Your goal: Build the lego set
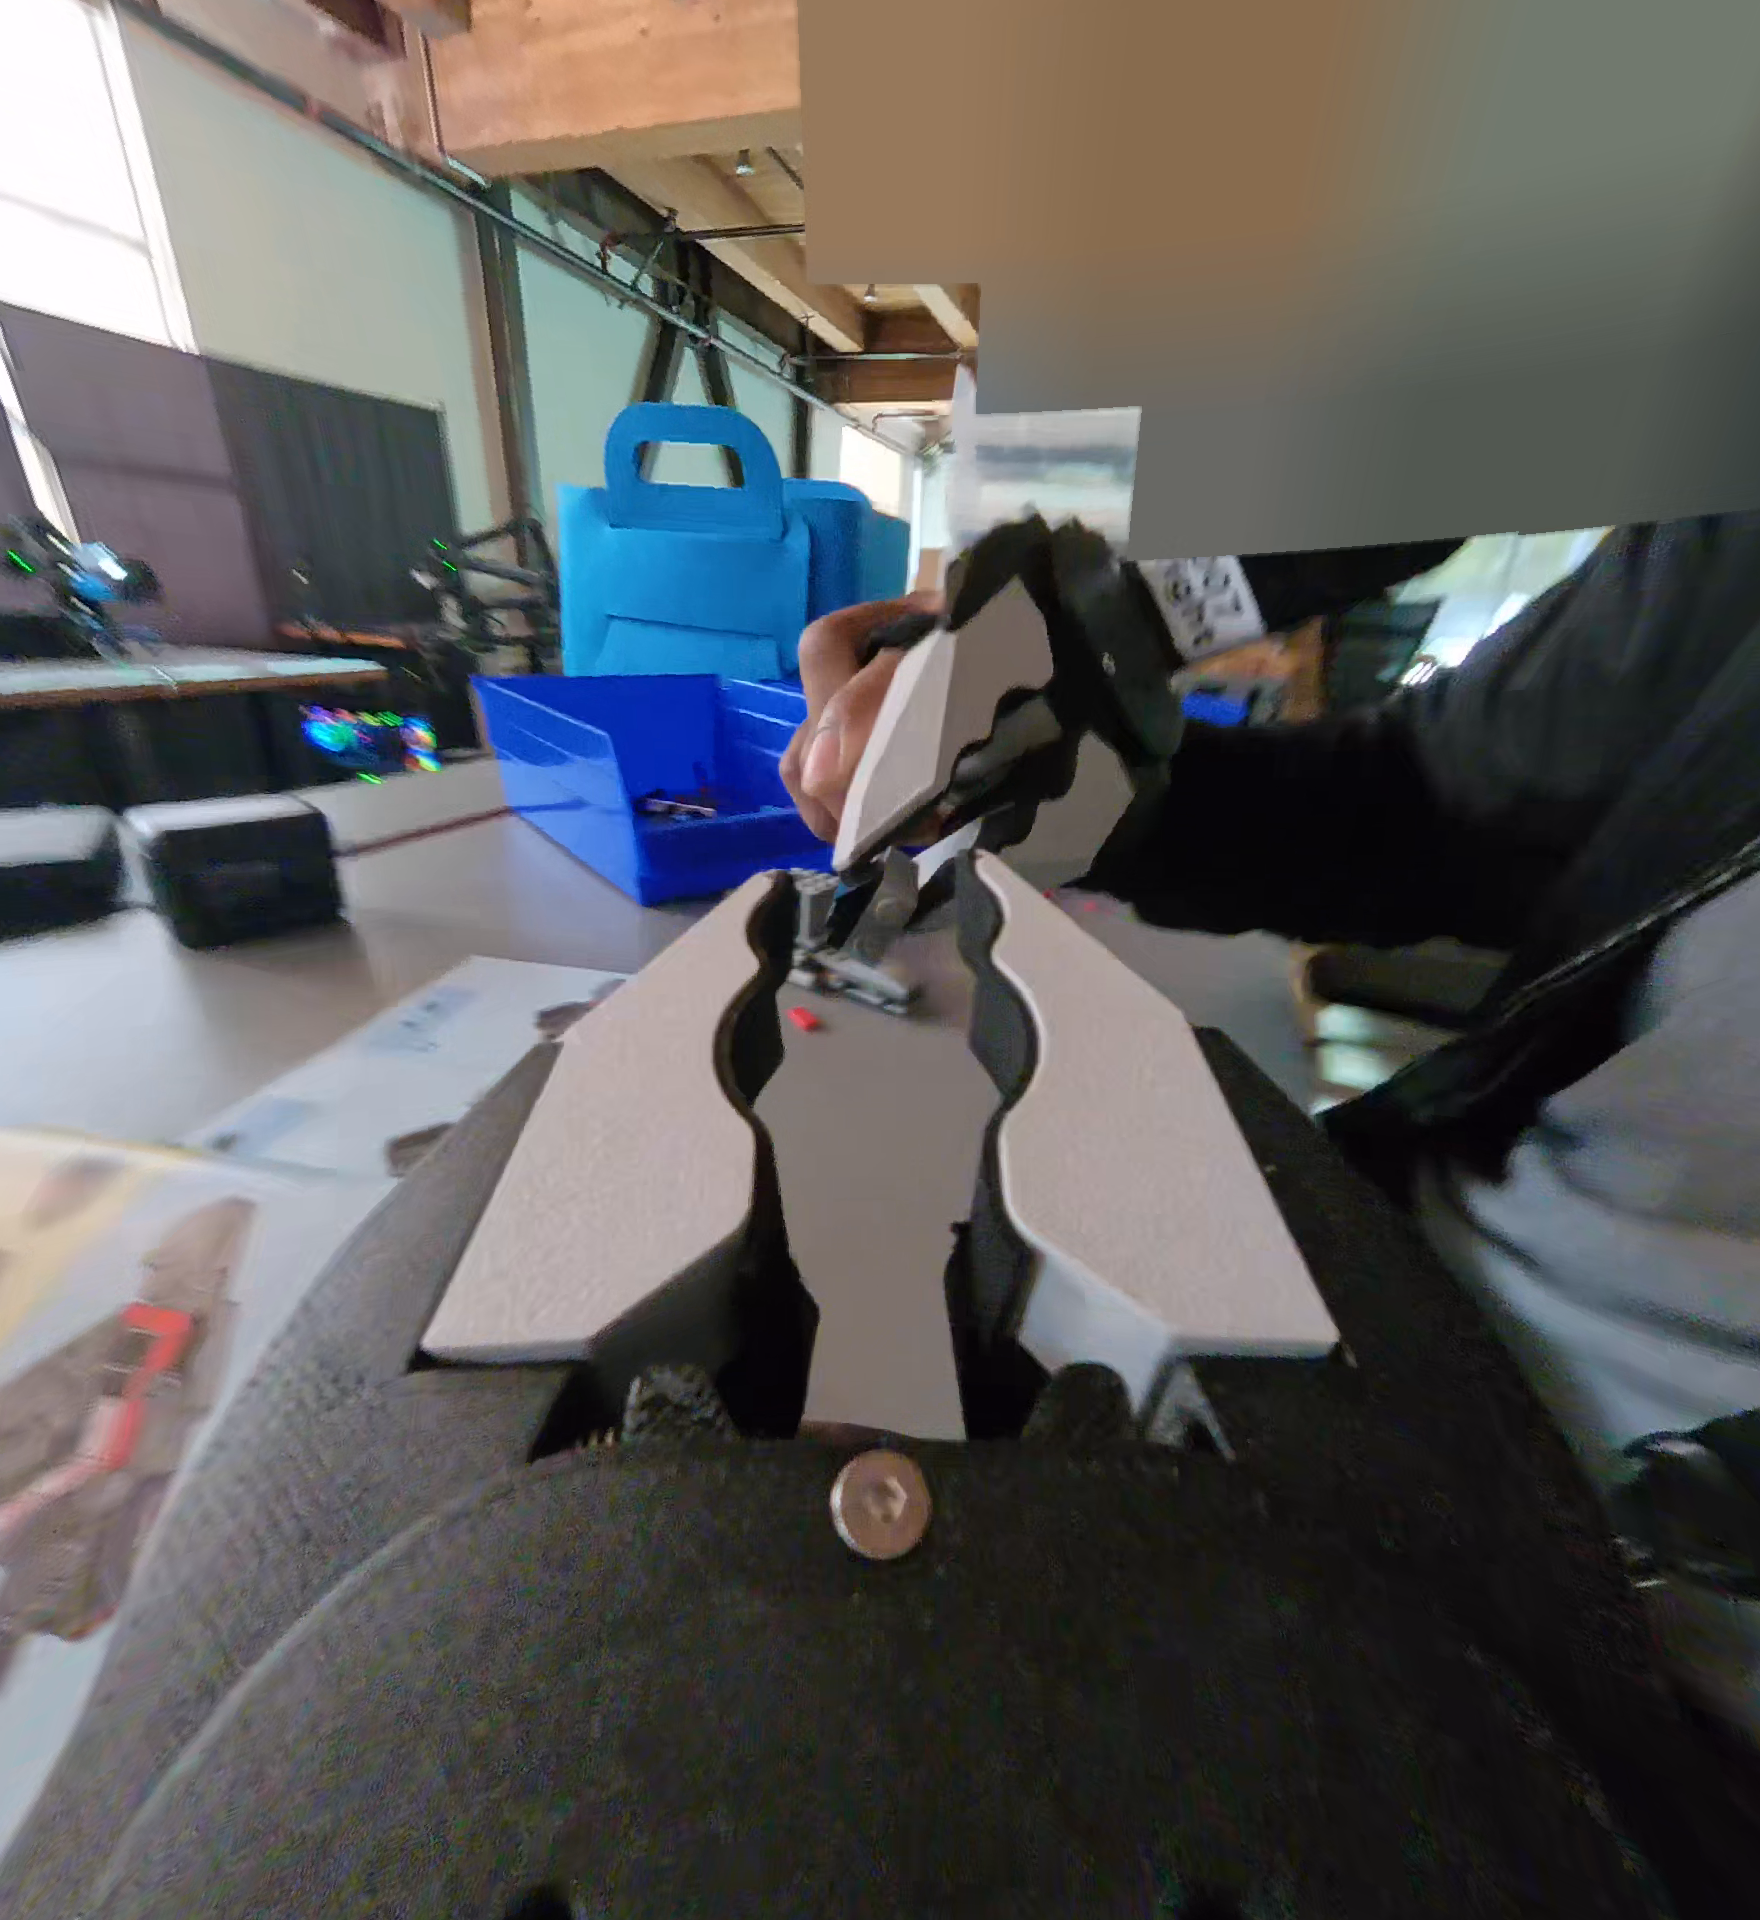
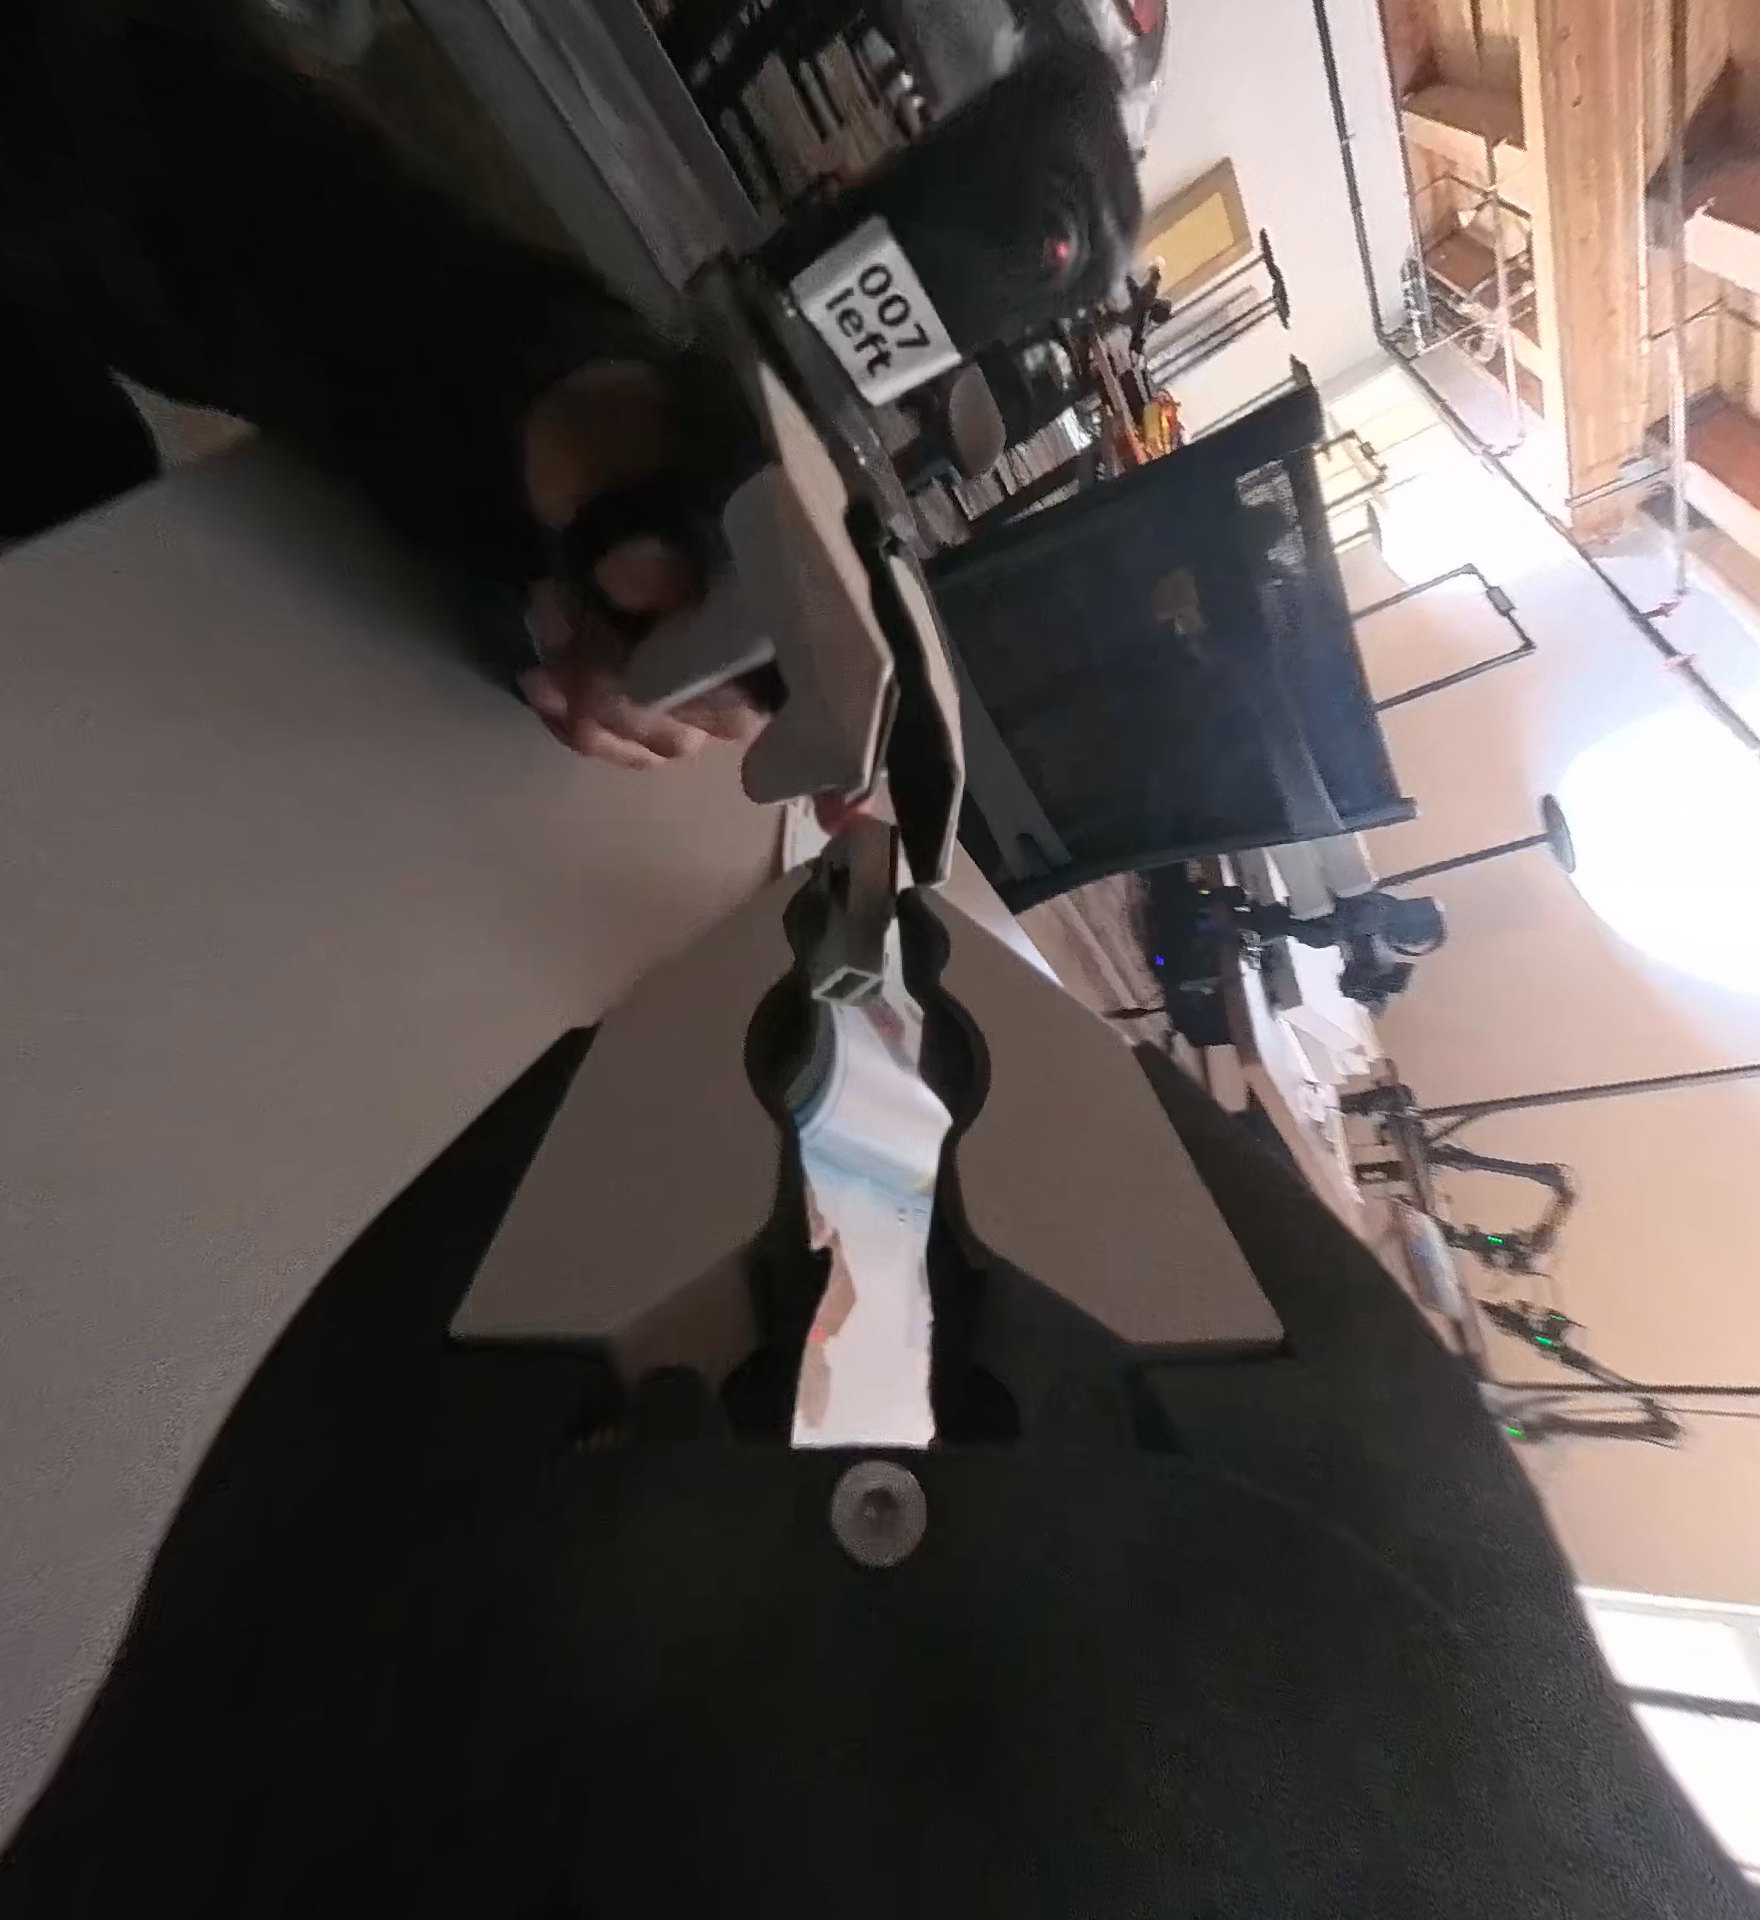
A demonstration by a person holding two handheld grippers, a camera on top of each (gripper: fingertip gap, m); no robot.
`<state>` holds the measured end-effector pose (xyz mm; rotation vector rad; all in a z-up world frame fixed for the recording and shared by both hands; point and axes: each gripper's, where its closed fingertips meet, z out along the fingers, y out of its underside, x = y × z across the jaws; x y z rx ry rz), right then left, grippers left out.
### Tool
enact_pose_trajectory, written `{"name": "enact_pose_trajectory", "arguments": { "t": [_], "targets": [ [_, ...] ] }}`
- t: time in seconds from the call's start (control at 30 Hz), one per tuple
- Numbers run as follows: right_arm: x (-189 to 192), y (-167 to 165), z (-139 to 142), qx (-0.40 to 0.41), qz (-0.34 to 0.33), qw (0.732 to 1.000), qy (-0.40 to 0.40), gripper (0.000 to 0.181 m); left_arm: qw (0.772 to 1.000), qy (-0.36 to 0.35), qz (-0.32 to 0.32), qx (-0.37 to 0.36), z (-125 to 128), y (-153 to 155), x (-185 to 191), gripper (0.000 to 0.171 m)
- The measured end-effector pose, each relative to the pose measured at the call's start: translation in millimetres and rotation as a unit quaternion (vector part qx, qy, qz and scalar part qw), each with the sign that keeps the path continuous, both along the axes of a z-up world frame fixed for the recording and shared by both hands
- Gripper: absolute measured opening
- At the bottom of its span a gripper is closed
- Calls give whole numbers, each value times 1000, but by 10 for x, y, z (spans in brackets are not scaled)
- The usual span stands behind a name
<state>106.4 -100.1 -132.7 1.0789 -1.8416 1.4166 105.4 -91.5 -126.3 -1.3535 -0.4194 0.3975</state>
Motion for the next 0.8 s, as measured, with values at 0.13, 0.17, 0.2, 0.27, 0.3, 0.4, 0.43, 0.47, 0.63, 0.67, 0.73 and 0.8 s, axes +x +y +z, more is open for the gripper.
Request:
{"name": "enact_pose_trajectory", "arguments": {
  "t": [0.13,0.17,0.2,0.27,0.3,0.4,0.43,0.47,0.63,0.67,0.73,0.8],
  "targets": [
    [-99,-14,-13,-26,-30,997,67,13,990,-93,-45,91,51,-73,-45,38],
    [-103,-16,-26,-30,-32,995,85,13,988,-110,-45,103,43,-83,-79,38],
    [-101,-18,-38,-33,-34,994,98,13,985,-122,-54,110,37,-70,-83,38],
    [-102,-27,-27,-47,-40,990,123,13,982,-149,-55,105,-27,-31,-126,38],
    [-96,-30,-33,-48,-40,990,130,13,981,-156,-57,95,-60,1,-131,38],
    [-90,-35,4,-63,-42,986,150,13,980,-171,-63,85,-100,62,-132,38],
    [-86,-36,20,-68,-42,985,155,13,979,-174,-63,83,-111,69,-138,38],
    [-78,-35,16,-67,-40,984,160,13,979,-175,-62,83,-113,68,-144,36],
    [-91,-29,18,-75,-49,979,185,14,980,-166,-68,86,-91,72,-121,17],
    [-93,-25,33,-81,-53,979,180,16,980,-163,-68,86,-87,74,-119,17],
    [-123,-7,81,-96,-71,979,163,26,981,-159,-66,85,-79,75,-124,17],
    [-163,41,102,-99,-89,982,134,29,983,-150,-61,86,-65,66,-129,17]
  ]
}}
